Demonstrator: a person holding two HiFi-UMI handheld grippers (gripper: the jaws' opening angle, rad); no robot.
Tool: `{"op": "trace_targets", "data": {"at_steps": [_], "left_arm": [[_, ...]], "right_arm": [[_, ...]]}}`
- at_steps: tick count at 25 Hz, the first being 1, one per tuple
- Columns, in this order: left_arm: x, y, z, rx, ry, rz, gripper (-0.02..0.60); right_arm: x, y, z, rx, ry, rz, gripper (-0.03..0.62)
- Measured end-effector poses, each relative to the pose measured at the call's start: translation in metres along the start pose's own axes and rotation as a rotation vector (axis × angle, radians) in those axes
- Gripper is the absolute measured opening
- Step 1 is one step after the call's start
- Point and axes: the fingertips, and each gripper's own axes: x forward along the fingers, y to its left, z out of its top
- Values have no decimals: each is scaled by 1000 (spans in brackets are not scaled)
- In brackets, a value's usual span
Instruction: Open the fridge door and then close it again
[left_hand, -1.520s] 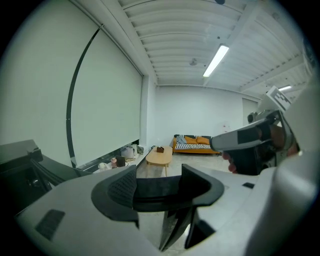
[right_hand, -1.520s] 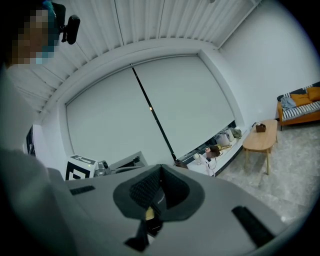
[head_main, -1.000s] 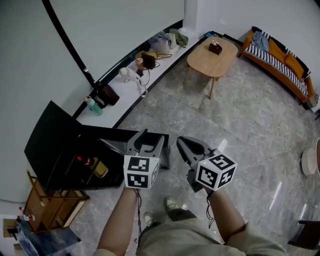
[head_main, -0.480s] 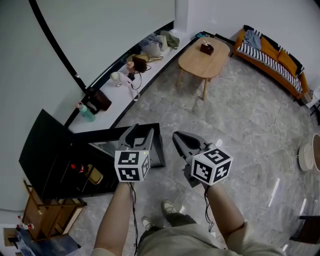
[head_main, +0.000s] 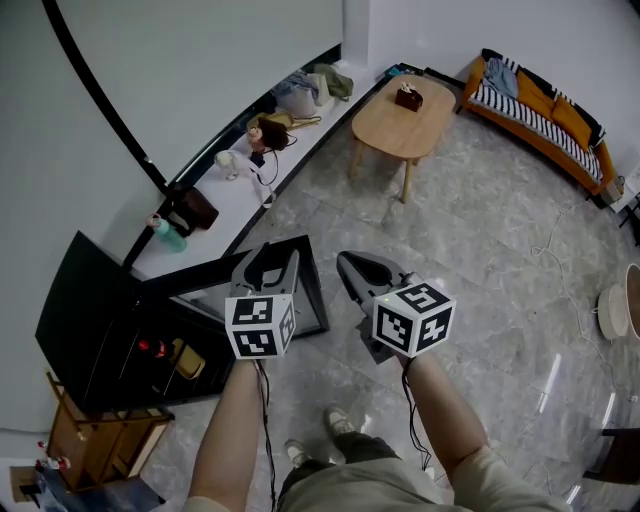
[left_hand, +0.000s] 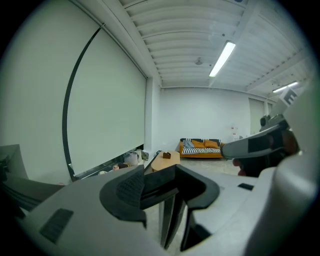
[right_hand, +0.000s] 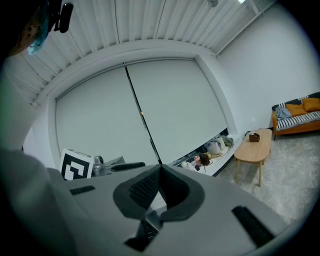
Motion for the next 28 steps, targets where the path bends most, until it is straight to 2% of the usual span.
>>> {"op": "trace_targets", "data": {"at_steps": [10,15,19,28], "left_arm": [[17,11,5,22,5,24,189],[16,6,6,26,26,-9,190],[5,6,19,4,-9,-20,190],[-49,2,61,26,-92,-32,189]], "right_arm": [[12,-4,-2,23,8,-3,-9],[12,-1,-1,-10,17,-4,-9],[7,4,5,-23,11,-1,-9],[-20,24,35,-66,-44,-2,-9]]}}
